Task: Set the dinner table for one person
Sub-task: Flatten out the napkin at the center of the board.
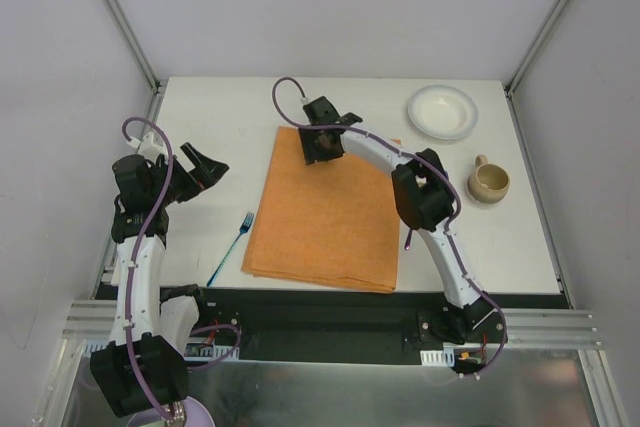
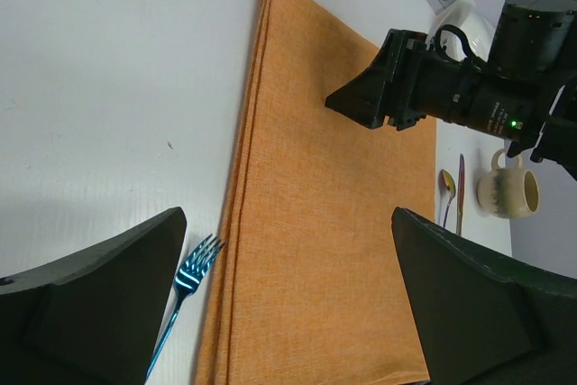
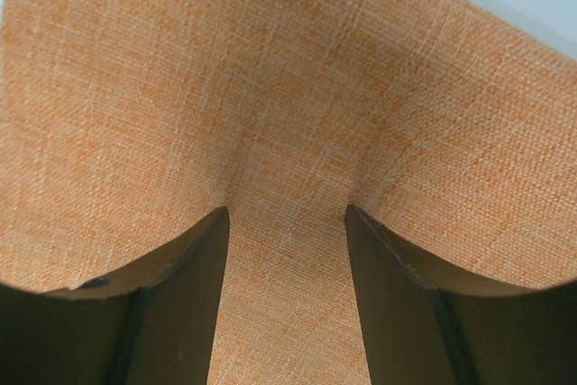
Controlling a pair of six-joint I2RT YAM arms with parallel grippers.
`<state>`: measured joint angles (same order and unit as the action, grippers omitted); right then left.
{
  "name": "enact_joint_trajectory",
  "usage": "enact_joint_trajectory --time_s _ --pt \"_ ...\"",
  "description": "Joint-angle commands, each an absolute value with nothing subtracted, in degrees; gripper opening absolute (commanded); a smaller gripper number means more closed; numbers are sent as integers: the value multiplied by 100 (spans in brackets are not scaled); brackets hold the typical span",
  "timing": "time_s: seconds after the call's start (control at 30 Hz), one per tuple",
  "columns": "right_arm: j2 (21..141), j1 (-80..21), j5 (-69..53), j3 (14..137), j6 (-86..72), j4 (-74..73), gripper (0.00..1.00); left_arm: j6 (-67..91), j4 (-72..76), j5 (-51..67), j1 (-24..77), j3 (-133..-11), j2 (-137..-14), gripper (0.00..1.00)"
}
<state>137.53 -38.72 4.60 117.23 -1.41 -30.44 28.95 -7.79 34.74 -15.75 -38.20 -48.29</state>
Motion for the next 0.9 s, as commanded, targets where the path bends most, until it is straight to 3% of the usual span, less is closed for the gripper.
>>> enact_joint_trajectory --time_s 0.0,0.4,0.87 --pt "13500 -3876 44 11260 -290 -3304 57 2918 -589 3639 -1564 -3788 -4781 99" --pt "12262 -4008 -474 8835 -97 -3445 57 2892 -545 3595 -1564 -3806 -4904 99" --pt "11339 -4342 -677 7893 677 -3753 58 2900 -457 3586 -1556 -3744 -4966 99"
